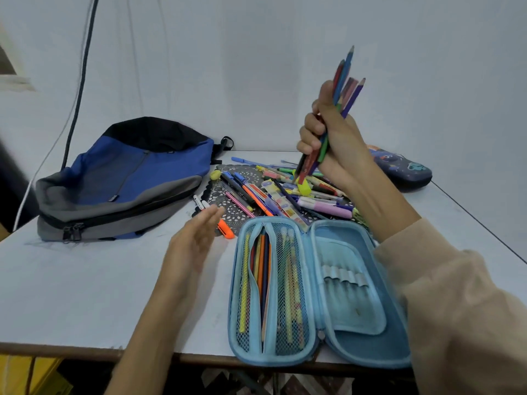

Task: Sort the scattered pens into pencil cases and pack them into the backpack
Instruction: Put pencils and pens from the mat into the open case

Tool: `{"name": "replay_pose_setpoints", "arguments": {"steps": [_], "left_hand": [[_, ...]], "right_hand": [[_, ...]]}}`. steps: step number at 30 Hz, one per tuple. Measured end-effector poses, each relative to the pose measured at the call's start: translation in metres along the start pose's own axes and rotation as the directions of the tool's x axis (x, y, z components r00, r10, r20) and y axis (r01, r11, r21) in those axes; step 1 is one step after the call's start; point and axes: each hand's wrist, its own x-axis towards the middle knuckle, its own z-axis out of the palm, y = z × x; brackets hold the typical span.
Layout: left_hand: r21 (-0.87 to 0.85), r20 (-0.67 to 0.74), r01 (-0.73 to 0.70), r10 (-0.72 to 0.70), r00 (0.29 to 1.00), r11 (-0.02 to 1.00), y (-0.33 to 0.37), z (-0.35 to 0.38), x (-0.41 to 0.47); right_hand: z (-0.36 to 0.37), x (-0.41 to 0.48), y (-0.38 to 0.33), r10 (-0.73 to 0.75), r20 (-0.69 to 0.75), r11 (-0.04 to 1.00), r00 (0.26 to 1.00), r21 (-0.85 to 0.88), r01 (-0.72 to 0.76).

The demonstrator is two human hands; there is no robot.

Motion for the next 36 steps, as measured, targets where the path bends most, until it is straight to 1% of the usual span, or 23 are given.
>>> {"name": "replay_pose_setpoints", "arguments": {"steps": [1,2,3,4,5,6,8,10,14,16,18,22,28,30,33,35,36], "left_hand": [[-0.157,0.044,0.039,-0.033,0.998,0.987,0.002,0.013,0.002],[-0.333,0.107,0.119,-0.088,0.99,0.935,0.004,0.027,0.003],[-0.494,0.176,0.23,-0.162,0.971,0.839,0.004,0.04,0.007],[-0.614,0.249,0.34,-0.234,0.94,0.713,0.007,0.056,0.008],[-0.692,0.303,0.414,-0.283,0.91,0.591,0.006,0.069,0.011],[-0.744,0.351,0.455,-0.293,0.889,0.489,0.007,0.08,0.012],[-0.791,0.405,0.48,-0.263,0.875,0.379,0.007,0.098,0.013],[-0.817,0.422,0.483,-0.246,0.873,0.314,0.009,0.107,0.011],[-0.838,0.379,0.462,-0.301,0.875,0.289,0.003,0.111,0.012],[-0.851,0.373,0.457,-0.314,0.873,0.259,0.0,0.112,0.013],[-0.856,0.371,0.455,-0.321,0.871,0.245,0.0,0.114,0.012],[-0.828,0.346,0.454,-0.339,0.875,0.329,0.005,0.114,0.005],[-0.808,0.316,0.449,-0.363,0.877,0.382,0.009,0.114,-0.001],[-0.811,0.315,0.448,-0.363,0.877,0.377,0.008,0.114,-0.003],[-0.823,0.326,0.451,-0.364,0.873,0.346,0.008,0.113,-0.006],[-0.832,0.334,0.452,-0.36,0.871,0.321,0.009,0.112,-0.006],[-0.835,0.334,0.451,-0.362,0.87,0.315,0.009,0.112,-0.005]], "right_hand": [[0.008,-0.004,0.002,0.004,0.033,1.0,0.999,0.017,-0.004],[0.015,-0.008,0.005,0.012,0.063,1.0,0.998,0.024,-0.014],[0.021,-0.012,0.009,0.021,0.088,1.0,0.996,0.013,-0.022],[0.026,-0.017,0.014,0.026,0.11,1.0,0.994,-0.017,-0.024],[0.029,-0.022,0.019,0.029,0.132,0.998,0.991,-0.061,-0.021],[0.032,-0.027,0.024,0.032,0.154,0.994,0.987,-0.104,-0.016],[0.032,-0.035,0.032,0.038,0.184,0.985,0.982,-0.17,-0.006],[0.03,-0.041,0.034,0.029,0.178,0.975,0.984,-0.222,0.011],[0.026,-0.05,0.028,0.023,0.181,0.958,0.983,-0.286,0.03],[0.025,-0.052,0.026,0.04,0.178,0.95,0.983,-0.311,0.017],[0.025,-0.053,0.023,0.054,0.191,0.954,0.98,-0.299,0.006],[0.029,-0.053,0.019,0.118,0.208,0.98,0.971,-0.184,-0.08],[0.032,-0.056,0.024,0.108,0.147,0.968,0.983,-0.24,-0.07],[0.033,-0.055,0.026,0.074,0.104,0.969,0.992,-0.244,-0.046],[0.035,-0.056,0.031,-0.034,0.06,0.958,0.998,-0.284,0.05],[0.036,-0.057,0.033,-0.079,0.063,0.939,0.995,-0.332,0.096],[0.036,-0.057,0.033,-0.078,0.071,0.931,0.994,-0.351,0.098]]}}
